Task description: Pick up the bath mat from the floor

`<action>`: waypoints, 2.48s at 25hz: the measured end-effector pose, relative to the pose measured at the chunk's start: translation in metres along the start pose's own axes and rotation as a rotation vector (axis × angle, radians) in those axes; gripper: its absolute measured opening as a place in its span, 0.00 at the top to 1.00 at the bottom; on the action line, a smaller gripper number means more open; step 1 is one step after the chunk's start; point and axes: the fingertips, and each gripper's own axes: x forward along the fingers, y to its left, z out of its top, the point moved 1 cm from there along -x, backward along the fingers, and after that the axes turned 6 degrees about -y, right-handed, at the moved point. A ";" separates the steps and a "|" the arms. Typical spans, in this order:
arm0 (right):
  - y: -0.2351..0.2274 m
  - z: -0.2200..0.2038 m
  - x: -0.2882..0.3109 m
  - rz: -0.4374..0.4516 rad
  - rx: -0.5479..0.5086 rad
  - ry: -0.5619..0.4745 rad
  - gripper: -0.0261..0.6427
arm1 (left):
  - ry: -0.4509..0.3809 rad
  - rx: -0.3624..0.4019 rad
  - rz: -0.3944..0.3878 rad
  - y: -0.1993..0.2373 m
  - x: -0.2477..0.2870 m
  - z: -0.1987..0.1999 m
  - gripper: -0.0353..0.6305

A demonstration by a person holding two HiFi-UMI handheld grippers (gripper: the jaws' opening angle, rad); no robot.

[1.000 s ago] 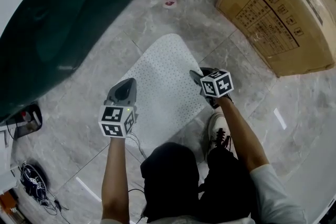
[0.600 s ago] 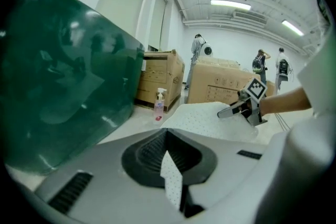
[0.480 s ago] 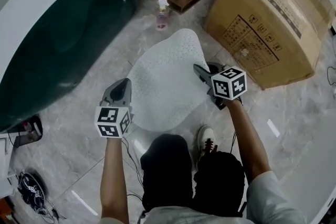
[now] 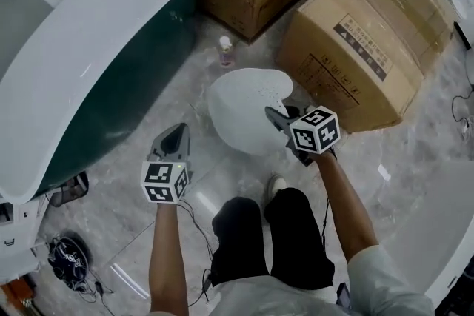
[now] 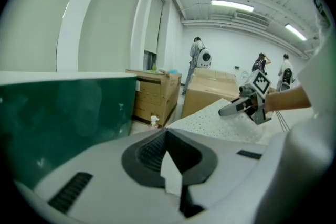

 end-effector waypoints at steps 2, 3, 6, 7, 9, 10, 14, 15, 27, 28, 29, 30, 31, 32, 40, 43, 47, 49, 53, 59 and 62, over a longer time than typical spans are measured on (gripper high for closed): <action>0.021 0.034 -0.024 -0.008 0.017 0.009 0.91 | 0.010 0.001 0.000 -0.005 -0.026 0.048 0.93; 0.032 0.052 -0.039 -0.019 0.020 0.015 0.91 | 0.013 0.006 -0.004 -0.008 -0.039 0.073 0.93; 0.069 0.112 -0.086 -0.058 0.000 0.032 0.92 | 0.008 0.019 -0.019 -0.017 -0.082 0.153 0.93; 0.082 0.132 -0.101 -0.071 -0.013 0.036 0.92 | 0.002 0.021 -0.022 -0.019 -0.097 0.179 0.93; 0.107 0.172 -0.131 -0.099 -0.036 0.035 0.92 | -0.015 0.025 -0.028 -0.024 -0.125 0.228 0.93; 0.117 0.192 -0.145 -0.116 -0.044 0.030 0.92 | -0.026 0.026 -0.031 -0.026 -0.136 0.252 0.93; 0.147 0.274 -0.196 -0.184 -0.093 -0.014 0.92 | -0.081 0.051 -0.053 -0.032 -0.170 0.338 0.93; 0.154 0.293 -0.208 -0.197 -0.111 -0.033 0.92 | -0.099 0.061 -0.055 -0.034 -0.177 0.357 0.93; 0.265 0.432 -0.337 -0.361 -0.251 -0.290 0.92 | -0.311 0.105 -0.057 -0.064 -0.293 0.487 0.93; 0.275 0.435 -0.343 -0.371 -0.260 -0.299 0.92 | -0.329 0.108 -0.060 -0.065 -0.302 0.492 0.93; 0.285 0.437 -0.348 -0.379 -0.271 -0.306 0.92 | -0.343 0.117 -0.064 -0.065 -0.311 0.497 0.93; 0.295 0.438 -0.353 -0.386 -0.282 -0.313 0.92 | -0.355 0.127 -0.067 -0.065 -0.321 0.500 0.93; 0.305 0.439 -0.358 -0.394 -0.291 -0.321 0.92 | -0.364 0.134 -0.067 -0.064 -0.331 0.503 0.93; 0.315 0.439 -0.363 -0.404 -0.298 -0.331 0.92 | -0.373 0.136 -0.067 -0.063 -0.340 0.504 0.93; 0.376 0.441 -0.410 -0.447 -0.327 -0.414 0.92 | -0.411 0.161 -0.080 -0.076 -0.401 0.507 0.93; 0.398 0.447 -0.420 -0.446 -0.357 -0.438 0.92 | -0.426 0.206 -0.074 -0.078 -0.421 0.515 0.93; 0.425 0.450 -0.434 -0.445 -0.398 -0.441 0.92 | -0.446 0.315 -0.071 -0.092 -0.442 0.533 0.93; 0.436 0.449 -0.438 -0.443 -0.415 -0.445 0.92 | -0.469 0.338 -0.084 -0.100 -0.452 0.541 0.93; 0.452 0.443 -0.439 -0.439 -0.444 -0.446 0.92 | -0.484 0.341 -0.116 -0.108 -0.462 0.543 0.93; 0.457 0.440 -0.436 -0.424 -0.446 -0.435 0.92 | -0.470 0.353 -0.132 -0.113 -0.460 0.541 0.93; 0.458 0.437 -0.432 -0.410 -0.433 -0.432 0.92 | -0.465 0.342 -0.130 -0.112 -0.457 0.539 0.93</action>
